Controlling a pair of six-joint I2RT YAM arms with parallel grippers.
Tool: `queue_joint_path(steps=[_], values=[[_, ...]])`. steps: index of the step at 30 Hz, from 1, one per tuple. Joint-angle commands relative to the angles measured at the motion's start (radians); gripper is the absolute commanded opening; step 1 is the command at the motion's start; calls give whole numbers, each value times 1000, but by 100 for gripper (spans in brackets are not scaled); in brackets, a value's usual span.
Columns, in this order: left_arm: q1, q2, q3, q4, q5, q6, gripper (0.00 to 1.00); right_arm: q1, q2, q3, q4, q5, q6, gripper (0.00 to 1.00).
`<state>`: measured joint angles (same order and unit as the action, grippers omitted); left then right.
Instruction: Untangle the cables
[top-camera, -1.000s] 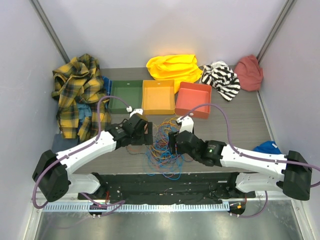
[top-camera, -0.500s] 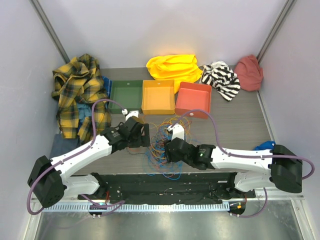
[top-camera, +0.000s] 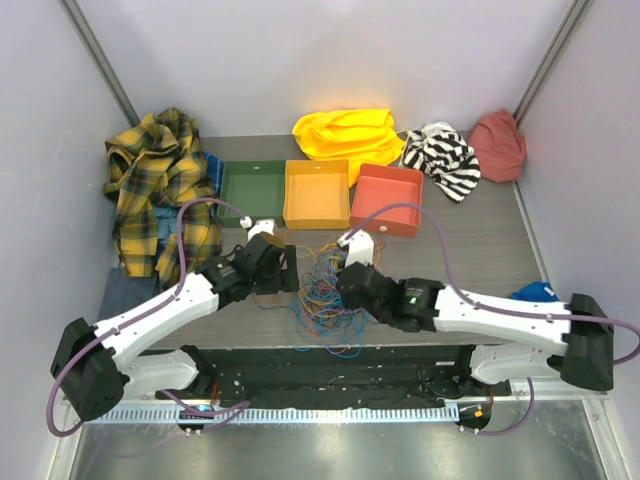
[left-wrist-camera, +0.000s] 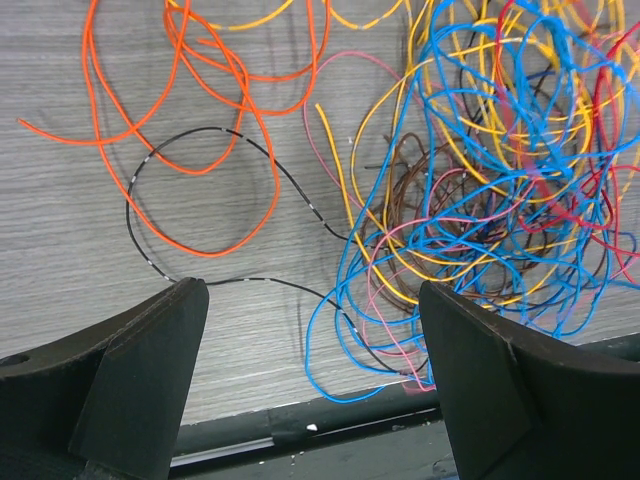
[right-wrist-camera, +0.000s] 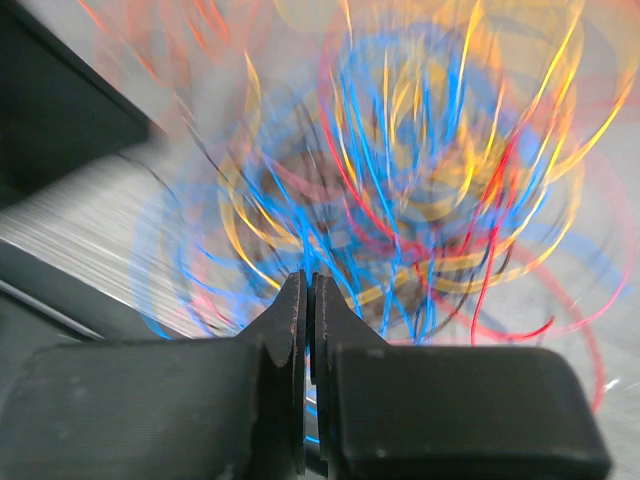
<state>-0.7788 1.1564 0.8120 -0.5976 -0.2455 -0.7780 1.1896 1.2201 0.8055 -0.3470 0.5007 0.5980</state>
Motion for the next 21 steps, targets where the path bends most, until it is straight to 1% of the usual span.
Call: queue_joint_path(steps=[1, 3, 4, 6, 7, 10, 16, 21], values=[[0, -63, -2, 13, -40, 2, 92, 5, -136, 304, -96, 162, -139, 1], [-2, -79, -5, 18, -43, -1, 92, 5, -140, 388, -159, 199, -174, 1], [-2, -86, -8, 18, -43, -1, 92, 5, -136, 468, -176, 206, -202, 1], [-2, -99, -10, 21, -44, -6, 92, 5, -131, 544, -226, 223, -222, 1], [-2, -104, -11, 21, -44, -9, 92, 7, -123, 608, -240, 246, -246, 1], [-2, -121, -13, 22, -49, -12, 92, 5, -123, 717, -260, 295, -292, 1], [-2, -153, -11, 35, -61, -13, 93, 7, -120, 875, -264, 335, -346, 1], [-2, -172, -17, 47, -63, -15, 93, 5, -96, 966, -244, 381, -408, 1]])
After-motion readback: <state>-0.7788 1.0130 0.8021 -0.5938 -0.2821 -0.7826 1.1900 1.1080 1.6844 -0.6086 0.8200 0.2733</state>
